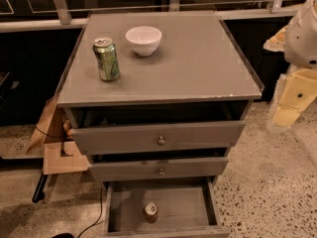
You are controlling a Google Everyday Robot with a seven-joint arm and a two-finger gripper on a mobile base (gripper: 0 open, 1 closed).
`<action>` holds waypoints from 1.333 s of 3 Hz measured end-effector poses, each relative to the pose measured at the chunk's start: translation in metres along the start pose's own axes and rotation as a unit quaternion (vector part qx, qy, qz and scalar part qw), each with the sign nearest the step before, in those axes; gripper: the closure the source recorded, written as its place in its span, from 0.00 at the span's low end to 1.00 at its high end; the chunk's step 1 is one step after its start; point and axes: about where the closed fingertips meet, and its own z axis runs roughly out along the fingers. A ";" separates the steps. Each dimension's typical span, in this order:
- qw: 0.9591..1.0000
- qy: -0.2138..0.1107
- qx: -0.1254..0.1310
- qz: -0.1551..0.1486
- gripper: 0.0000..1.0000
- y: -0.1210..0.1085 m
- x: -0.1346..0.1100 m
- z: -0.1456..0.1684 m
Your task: Pick orange can from bottom drawer and place on counter
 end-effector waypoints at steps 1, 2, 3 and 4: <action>1.000 0.000 0.000 0.000 0.00 0.000 0.000 0.000; 1.000 0.000 0.000 0.000 0.17 0.000 0.000 0.000; 1.000 -0.022 -0.009 0.011 0.40 0.009 -0.007 0.020; 0.996 -0.073 -0.032 0.044 0.63 0.033 -0.024 0.068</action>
Offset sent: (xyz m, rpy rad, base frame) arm 0.0000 0.0000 0.0000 0.0000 0.0000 0.0000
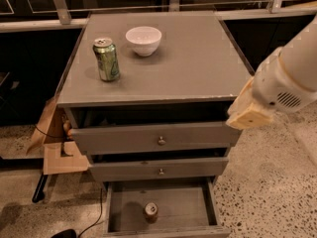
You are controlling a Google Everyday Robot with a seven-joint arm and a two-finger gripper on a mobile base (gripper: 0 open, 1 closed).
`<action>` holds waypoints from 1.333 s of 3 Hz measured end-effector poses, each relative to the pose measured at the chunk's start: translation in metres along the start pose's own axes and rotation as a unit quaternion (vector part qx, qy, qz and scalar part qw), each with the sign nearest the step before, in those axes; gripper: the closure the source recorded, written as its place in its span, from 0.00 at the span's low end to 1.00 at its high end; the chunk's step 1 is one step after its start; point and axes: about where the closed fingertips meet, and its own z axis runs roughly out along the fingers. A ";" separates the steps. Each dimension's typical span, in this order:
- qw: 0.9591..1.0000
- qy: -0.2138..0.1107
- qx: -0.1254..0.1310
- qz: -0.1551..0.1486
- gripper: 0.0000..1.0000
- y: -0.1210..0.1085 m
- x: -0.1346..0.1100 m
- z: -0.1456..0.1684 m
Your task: Pick orange can from bottom drawer and place on counter
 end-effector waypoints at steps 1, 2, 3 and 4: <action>0.995 -0.070 -0.043 0.050 0.94 0.034 -0.014 0.085; 0.996 -0.072 -0.025 0.049 1.00 0.026 -0.015 0.082; 0.996 -0.071 -0.027 0.049 1.00 0.028 -0.015 0.082; 0.997 -0.066 -0.017 0.044 1.00 0.031 -0.006 0.096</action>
Offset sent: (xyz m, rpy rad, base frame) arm -0.0060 0.0377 -0.0632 0.1434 0.0584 -0.0244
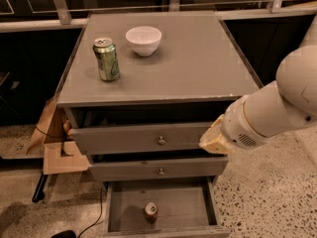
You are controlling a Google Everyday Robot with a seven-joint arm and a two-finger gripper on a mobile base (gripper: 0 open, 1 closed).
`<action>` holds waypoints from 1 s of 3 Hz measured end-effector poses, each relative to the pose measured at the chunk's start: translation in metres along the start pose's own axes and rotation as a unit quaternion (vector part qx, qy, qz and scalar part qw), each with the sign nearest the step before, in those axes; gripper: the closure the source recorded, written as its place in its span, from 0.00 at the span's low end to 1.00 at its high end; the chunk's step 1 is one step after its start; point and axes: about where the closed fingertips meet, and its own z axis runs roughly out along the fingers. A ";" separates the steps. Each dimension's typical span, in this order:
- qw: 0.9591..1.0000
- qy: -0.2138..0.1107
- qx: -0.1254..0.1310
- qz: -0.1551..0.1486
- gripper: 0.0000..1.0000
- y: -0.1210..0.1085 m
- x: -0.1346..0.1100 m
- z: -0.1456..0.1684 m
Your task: Pick orange can from bottom drawer and place on counter
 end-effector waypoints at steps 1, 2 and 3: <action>1.000 -0.001 0.001 -0.001 1.00 0.005 0.030 0.049; 1.000 -0.016 -0.004 0.005 1.00 0.006 0.058 0.118; 0.999 -0.039 -0.021 0.020 1.00 0.007 0.088 0.195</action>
Offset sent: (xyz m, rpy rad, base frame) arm 0.0371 0.0096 -0.2264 0.0932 -0.0324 -0.0305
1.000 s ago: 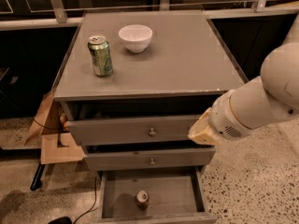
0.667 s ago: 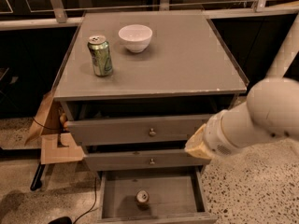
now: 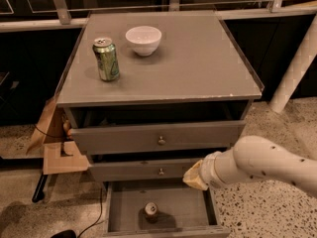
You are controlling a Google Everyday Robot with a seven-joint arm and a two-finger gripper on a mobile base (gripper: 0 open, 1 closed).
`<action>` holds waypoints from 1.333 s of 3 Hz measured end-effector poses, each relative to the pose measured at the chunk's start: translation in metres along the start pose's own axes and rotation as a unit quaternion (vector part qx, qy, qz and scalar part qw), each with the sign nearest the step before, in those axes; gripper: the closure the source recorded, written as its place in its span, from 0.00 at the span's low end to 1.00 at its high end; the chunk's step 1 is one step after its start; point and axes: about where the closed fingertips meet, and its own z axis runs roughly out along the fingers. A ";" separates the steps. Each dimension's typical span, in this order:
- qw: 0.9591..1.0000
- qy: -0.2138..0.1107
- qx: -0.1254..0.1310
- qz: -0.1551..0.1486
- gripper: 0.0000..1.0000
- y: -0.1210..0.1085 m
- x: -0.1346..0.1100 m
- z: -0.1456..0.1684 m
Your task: Pick orange can from bottom drawer and place on counter
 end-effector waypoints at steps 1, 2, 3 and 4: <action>1.000 -0.006 -0.016 0.019 1.00 0.004 0.013 0.024; 1.000 -0.004 -0.014 0.015 1.00 0.004 0.011 0.020; 1.000 0.010 -0.020 0.008 1.00 0.011 0.036 0.054; 0.999 0.012 -0.038 0.009 1.00 0.028 0.074 0.106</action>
Offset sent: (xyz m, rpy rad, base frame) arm -0.0009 0.0025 -0.0325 0.0207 0.0384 -0.0127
